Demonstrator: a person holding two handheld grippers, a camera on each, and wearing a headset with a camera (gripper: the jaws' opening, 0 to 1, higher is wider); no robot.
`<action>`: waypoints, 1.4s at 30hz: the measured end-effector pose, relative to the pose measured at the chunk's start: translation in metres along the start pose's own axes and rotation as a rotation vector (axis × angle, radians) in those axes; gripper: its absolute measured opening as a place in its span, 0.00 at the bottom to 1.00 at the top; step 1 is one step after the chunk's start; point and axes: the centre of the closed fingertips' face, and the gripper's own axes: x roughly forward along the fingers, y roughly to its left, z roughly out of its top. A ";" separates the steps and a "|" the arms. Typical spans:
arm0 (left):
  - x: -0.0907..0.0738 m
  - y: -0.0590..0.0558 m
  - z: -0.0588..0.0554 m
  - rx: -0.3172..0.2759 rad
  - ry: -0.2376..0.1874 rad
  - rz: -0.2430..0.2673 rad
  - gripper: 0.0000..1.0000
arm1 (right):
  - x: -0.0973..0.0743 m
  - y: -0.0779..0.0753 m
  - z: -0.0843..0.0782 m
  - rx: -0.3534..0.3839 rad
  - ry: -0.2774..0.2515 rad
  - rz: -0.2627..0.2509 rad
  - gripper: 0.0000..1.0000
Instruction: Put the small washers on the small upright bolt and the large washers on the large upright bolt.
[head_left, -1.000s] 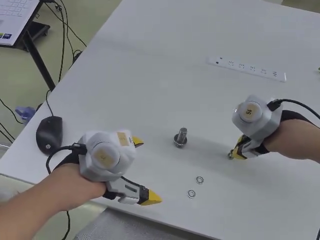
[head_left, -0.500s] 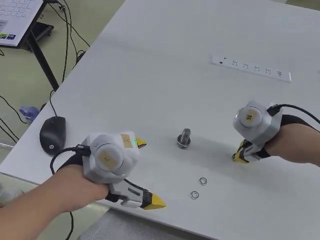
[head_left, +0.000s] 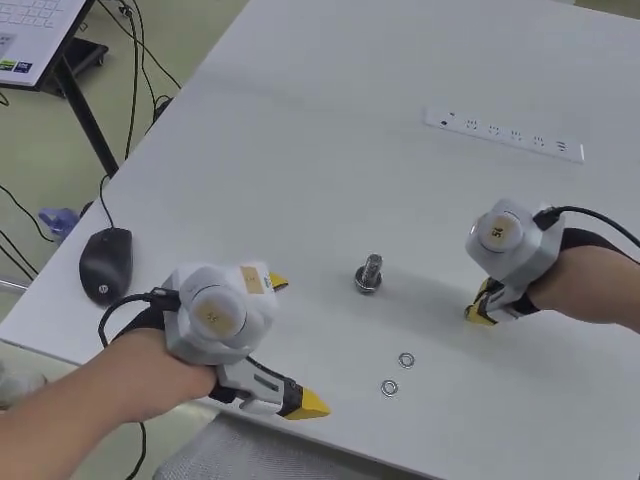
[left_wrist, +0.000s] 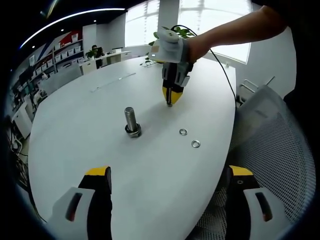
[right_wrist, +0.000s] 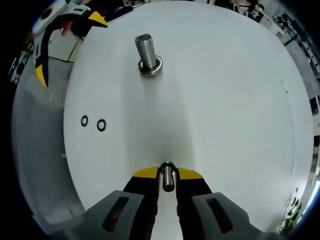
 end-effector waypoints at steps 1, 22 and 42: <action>0.000 0.000 0.000 0.000 0.000 -0.001 0.96 | 0.000 0.001 0.000 -0.002 0.002 0.000 0.13; -0.003 0.001 0.001 -0.014 -0.011 0.007 0.94 | -0.004 0.000 0.001 -0.013 -0.004 -0.004 0.19; -0.013 0.001 0.007 -0.006 -0.016 0.027 0.92 | -0.028 0.011 0.033 -0.098 -0.080 -0.014 0.30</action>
